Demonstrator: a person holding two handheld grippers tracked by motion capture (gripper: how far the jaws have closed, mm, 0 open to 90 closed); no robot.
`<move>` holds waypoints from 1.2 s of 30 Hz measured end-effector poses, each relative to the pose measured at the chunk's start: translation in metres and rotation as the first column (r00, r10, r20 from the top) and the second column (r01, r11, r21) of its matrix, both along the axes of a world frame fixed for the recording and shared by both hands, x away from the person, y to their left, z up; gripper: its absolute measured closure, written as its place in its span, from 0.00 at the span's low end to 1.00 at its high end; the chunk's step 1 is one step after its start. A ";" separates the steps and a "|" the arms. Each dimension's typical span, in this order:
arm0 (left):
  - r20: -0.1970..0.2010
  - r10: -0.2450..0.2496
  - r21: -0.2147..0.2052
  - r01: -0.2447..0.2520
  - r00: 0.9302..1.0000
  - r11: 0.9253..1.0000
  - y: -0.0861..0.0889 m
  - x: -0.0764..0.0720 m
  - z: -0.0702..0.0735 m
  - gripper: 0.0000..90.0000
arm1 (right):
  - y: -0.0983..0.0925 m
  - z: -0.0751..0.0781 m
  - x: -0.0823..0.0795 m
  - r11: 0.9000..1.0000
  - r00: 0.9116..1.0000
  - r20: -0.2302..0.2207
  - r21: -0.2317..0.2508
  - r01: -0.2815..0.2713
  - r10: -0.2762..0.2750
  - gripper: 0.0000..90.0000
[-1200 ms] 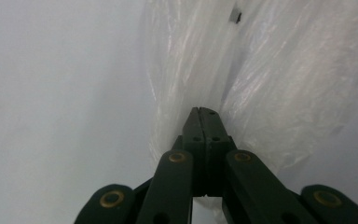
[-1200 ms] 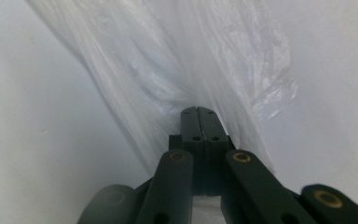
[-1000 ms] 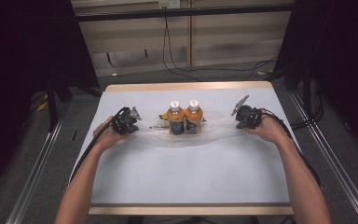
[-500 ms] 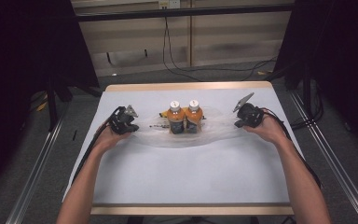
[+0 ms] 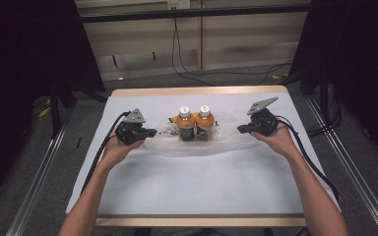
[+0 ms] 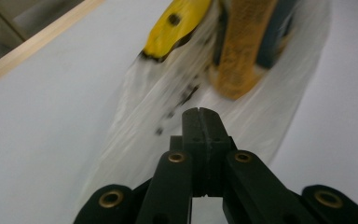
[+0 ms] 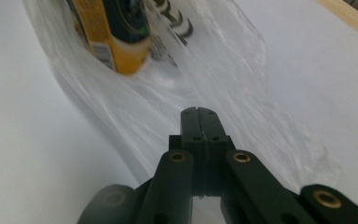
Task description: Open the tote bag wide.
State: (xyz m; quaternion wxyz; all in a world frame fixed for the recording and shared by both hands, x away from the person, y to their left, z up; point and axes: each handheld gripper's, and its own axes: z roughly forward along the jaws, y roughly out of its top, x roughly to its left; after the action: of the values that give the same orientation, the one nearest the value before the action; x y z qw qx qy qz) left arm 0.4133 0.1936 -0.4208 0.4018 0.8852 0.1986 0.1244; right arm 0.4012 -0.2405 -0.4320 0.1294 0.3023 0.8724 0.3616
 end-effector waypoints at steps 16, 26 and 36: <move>-0.002 -0.170 -0.066 0.169 0.986 0.983 -0.107 -0.027 -0.016 1.00 | 0.047 0.002 0.021 0.994 0.998 0.006 0.096 -0.055 0.054 1.00; 0.017 -0.126 -0.103 0.127 0.992 0.986 -0.113 -0.020 -0.017 1.00 | 0.058 -0.003 0.032 0.996 0.998 -0.002 0.074 -0.059 0.059 1.00; 0.013 -0.119 0.014 0.119 0.993 0.993 -0.127 -0.022 -0.041 1.00 | 0.064 -0.020 0.043 0.994 0.996 -0.049 0.090 -0.063 0.068 1.00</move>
State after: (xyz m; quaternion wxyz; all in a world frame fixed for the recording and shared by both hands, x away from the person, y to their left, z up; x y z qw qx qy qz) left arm 0.3918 0.0669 -0.4617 0.4038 0.8974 0.1417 0.1077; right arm 0.4438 -0.1763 -0.4520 0.0813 0.2884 0.8681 0.3957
